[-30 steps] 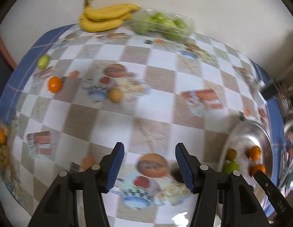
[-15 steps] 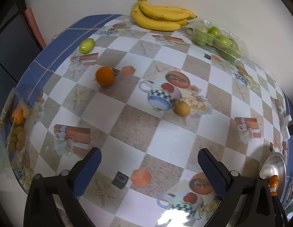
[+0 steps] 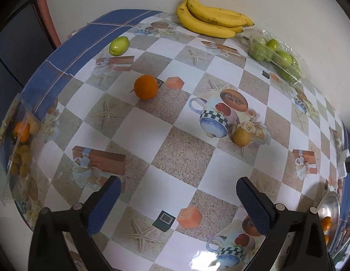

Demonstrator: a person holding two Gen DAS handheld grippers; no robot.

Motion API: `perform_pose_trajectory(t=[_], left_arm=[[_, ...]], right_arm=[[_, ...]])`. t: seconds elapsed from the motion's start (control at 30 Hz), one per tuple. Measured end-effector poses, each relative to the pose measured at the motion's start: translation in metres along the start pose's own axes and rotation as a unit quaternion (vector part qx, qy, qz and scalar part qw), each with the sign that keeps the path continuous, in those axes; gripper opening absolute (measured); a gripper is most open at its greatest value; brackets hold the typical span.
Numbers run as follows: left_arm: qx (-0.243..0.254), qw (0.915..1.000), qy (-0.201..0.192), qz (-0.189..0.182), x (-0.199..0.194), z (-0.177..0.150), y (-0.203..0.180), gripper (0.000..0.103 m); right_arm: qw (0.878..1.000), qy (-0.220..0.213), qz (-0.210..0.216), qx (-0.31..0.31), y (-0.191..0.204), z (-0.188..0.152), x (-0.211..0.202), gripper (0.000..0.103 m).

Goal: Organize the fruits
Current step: 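Withdraw both tools from the bowl toward the remaining fruits, then grasp a dark plum with the right tool while the left tool grasps the loose orange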

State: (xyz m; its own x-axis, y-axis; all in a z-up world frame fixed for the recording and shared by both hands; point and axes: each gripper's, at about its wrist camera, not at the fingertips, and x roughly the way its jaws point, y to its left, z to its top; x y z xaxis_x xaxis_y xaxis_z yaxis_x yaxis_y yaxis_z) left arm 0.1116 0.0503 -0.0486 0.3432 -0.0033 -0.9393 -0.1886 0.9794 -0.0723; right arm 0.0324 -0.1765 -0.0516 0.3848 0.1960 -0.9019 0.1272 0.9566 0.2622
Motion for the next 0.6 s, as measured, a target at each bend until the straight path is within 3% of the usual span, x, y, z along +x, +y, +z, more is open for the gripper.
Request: perform_pose_trajectory(t=[0.33, 0.47, 0.6], left_arm=[[0.009, 0.9996, 0.021, -0.018, 0.009, -0.004, -0.005, 0.103], [0.012, 0.9993, 0.025, -0.025, 0.012, -0.005, -0.007, 0.103], [0.014, 0.9992, 0.029, -0.025, 0.014, -0.006, -0.008, 0.103]], right_arm=[[0.999, 0.026, -0.025, -0.032, 0.014, 0.001, 0.021, 0.088], [0.997, 0.036, -0.043, -0.054, 0.02, 0.002, 0.029, 0.068], [0.995, 0.052, -0.06, -0.056, 0.018, 0.002, 0.04, 0.055]])
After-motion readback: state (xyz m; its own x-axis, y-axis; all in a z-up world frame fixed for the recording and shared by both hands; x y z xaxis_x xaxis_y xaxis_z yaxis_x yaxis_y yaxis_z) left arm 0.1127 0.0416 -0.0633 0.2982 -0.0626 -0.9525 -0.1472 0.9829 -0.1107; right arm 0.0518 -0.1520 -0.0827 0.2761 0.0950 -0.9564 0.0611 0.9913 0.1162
